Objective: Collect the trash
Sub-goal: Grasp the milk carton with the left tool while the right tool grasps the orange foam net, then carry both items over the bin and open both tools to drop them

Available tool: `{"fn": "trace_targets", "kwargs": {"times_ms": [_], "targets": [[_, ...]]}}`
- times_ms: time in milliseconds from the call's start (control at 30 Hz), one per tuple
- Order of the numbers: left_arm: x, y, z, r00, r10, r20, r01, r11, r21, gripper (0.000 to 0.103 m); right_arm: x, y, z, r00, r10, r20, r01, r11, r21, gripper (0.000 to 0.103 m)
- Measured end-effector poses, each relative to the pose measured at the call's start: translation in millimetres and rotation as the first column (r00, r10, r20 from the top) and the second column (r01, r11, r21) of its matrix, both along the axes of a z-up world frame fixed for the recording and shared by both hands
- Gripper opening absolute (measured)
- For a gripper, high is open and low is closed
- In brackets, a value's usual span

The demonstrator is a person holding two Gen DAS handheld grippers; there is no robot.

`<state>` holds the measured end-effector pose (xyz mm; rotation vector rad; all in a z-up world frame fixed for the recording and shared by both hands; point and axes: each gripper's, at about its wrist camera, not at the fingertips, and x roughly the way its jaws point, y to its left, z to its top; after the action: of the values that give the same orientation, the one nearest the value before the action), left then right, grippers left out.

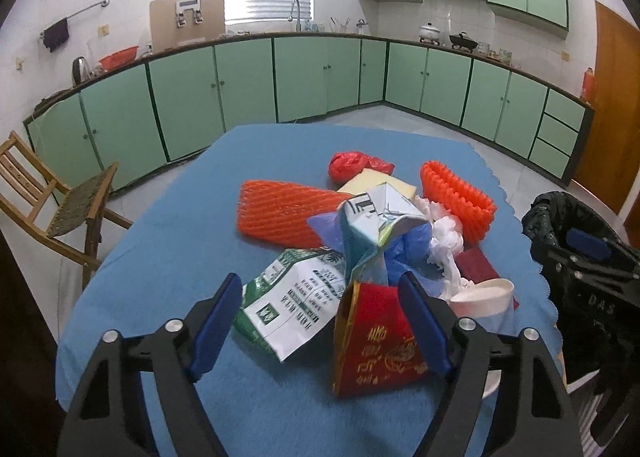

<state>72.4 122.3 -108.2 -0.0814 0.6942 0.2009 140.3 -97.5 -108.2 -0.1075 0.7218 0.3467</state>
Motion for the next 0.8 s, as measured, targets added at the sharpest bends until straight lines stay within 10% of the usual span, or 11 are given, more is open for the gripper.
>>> {"fn": "trace_targets", "kwargs": {"times_ms": [433, 800], "targets": [[36.7, -8.3, 0.4, 0.999, -0.047, 0.012, 0.047, 0.999, -0.012, 0.065, 61.1, 28.2, -11.1, 0.999, 0.035, -0.023, -0.036, 0.999, -0.03, 0.071], [48.9, -4.3, -1.6, 0.997, -0.075, 0.005, 0.075, 0.996, -0.043, 0.04, 73.6, 38.9, -24.0, 0.985, 0.134, -0.106, -0.133, 0.991, 0.021, 0.025]]}}
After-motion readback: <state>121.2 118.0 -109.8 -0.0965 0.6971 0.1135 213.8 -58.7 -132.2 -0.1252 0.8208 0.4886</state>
